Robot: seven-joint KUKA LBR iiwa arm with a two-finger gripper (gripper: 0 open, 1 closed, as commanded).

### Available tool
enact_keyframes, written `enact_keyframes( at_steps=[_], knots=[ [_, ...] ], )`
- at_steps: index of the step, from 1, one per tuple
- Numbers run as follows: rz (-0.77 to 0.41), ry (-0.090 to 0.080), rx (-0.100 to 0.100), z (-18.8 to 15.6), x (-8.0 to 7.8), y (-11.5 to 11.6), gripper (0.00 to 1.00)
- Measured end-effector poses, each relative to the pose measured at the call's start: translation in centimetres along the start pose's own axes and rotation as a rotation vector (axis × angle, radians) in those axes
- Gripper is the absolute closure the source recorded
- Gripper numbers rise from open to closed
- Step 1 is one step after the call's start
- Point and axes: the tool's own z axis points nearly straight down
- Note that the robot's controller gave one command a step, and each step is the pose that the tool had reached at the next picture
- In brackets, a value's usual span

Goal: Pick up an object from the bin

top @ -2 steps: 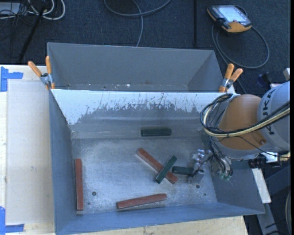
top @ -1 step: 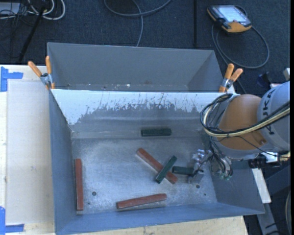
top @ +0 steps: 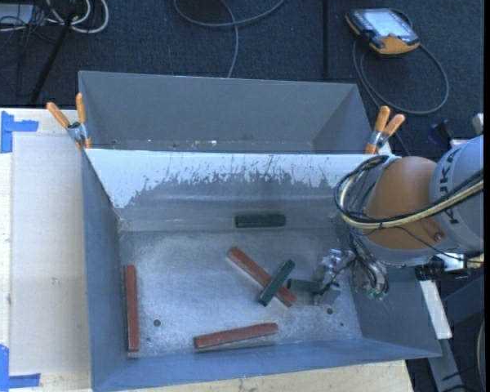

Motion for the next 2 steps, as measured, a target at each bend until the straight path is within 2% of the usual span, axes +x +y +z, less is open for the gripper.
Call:
enact_keyframes(
  at_steps=[2],
  knots=[
    [-0.001,-0.001,-0.001,-1.92,-0.01,0.01,1.0]
  ],
)
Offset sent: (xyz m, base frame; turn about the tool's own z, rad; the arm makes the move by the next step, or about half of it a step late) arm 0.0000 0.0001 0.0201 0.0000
